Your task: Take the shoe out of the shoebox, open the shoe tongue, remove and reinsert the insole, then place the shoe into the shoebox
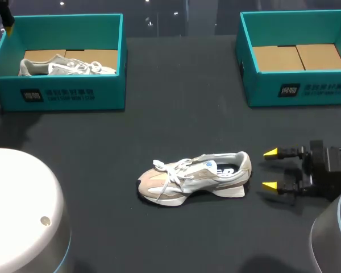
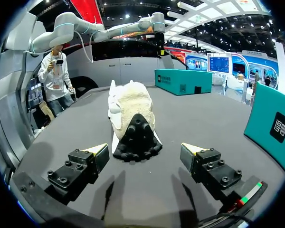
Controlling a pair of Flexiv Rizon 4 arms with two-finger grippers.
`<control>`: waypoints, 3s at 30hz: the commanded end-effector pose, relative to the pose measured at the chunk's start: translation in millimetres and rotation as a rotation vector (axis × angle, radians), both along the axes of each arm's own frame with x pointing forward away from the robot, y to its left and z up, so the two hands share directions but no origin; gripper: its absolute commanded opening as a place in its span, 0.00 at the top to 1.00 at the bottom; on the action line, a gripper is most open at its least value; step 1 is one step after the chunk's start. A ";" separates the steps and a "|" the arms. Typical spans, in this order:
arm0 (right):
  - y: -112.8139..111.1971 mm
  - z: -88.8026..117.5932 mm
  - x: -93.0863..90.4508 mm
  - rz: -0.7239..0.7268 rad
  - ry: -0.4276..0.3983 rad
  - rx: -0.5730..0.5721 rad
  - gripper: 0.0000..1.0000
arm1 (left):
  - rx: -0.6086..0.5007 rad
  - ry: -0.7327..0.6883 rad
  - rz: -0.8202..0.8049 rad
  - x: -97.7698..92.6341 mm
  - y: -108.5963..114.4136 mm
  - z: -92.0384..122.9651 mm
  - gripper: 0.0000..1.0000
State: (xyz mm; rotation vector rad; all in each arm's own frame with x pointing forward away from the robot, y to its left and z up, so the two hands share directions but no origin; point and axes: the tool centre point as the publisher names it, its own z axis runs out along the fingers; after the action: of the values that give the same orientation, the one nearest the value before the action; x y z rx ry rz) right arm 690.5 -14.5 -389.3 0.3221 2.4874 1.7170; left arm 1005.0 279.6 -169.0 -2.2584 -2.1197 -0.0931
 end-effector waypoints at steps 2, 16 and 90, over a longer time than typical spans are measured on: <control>11.9 -5.7 3.5 0.009 -0.002 0.007 0.00 | 0.002 -0.001 -0.001 -0.6 0.3 0.3 0.00; 37.4 -11.2 4.4 0.058 0.005 0.014 0.00 | 0.002 -0.001 -0.001 -0.6 0.3 0.3 0.00; 94.8 -23.6 2.5 0.175 -0.034 0.016 1.00 | 0.002 -0.001 -0.001 -0.6 0.3 0.3 0.00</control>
State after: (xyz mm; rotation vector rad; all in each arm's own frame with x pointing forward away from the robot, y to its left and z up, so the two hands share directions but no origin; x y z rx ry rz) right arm 693.9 79.6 -412.2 0.0691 2.5496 1.7984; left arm 1005.0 279.5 -169.0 -2.2585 -2.1197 -0.0931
